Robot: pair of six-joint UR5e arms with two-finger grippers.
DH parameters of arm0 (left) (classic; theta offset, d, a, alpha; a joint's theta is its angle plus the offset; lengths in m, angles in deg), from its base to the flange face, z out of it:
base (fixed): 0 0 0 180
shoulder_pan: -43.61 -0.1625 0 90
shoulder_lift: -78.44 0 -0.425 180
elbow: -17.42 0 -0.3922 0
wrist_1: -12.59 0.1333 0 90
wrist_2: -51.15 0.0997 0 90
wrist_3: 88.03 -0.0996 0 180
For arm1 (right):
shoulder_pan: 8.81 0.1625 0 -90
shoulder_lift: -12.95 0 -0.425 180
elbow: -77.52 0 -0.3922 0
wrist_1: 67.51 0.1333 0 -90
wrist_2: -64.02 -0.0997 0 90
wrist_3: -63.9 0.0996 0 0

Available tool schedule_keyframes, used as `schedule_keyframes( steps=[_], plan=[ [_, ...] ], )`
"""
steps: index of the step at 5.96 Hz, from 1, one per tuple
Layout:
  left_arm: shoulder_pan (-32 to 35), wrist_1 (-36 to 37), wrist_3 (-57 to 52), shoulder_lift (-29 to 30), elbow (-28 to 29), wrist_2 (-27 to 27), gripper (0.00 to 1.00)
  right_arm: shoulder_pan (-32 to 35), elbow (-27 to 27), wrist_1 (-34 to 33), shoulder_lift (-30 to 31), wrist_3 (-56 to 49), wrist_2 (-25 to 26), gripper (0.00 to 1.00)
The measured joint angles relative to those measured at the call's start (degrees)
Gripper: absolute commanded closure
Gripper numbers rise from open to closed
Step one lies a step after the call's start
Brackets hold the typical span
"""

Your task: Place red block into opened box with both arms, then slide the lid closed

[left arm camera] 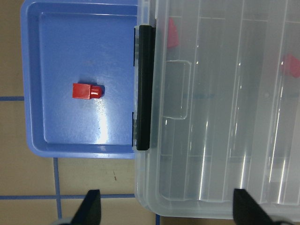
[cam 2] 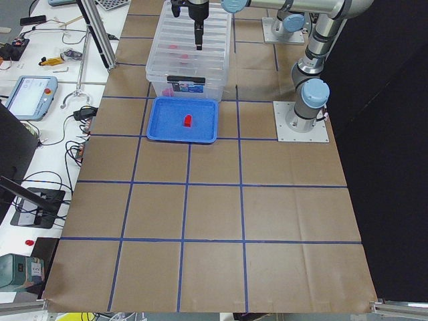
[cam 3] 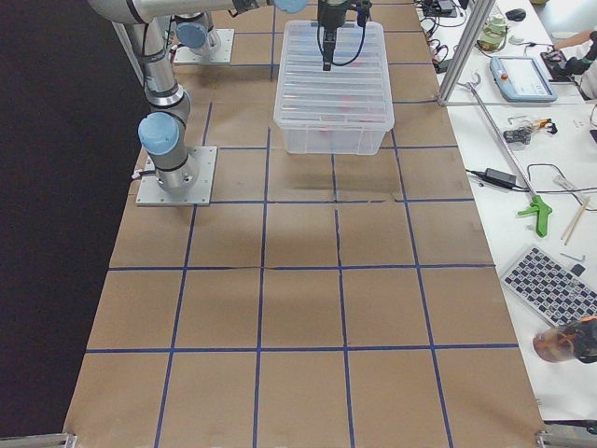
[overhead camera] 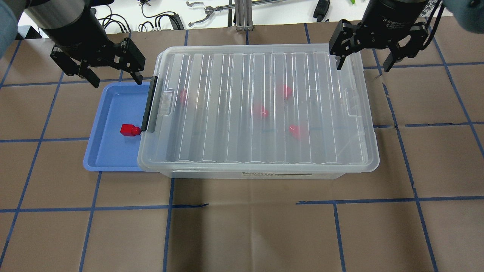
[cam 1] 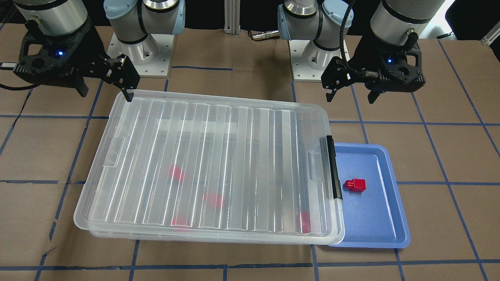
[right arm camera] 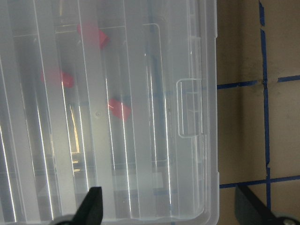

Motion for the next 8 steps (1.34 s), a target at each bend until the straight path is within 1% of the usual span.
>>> schedule_keyframes(
  steps=[5, 7, 8],
  plan=[
    [0.18, -0.03, -0.11, -0.37, -0.55, 0.16, 0.02, -0.24, 0.21, -0.01, -0.24, -0.60, 0.42, 0.00],
    [0.34, -0.08, -0.19, -0.43, -0.62, 0.24, 0.02, -3.15, 1.68, -0.78, -1.46, -2.99, 0.29, 0.00],
    [0.38, -0.09, -1.34, -0.41, -0.65, 0.35, 0.02, -5.54, 3.99, -2.84, -1.80, -4.71, 0.10, 0.00]
  ],
)
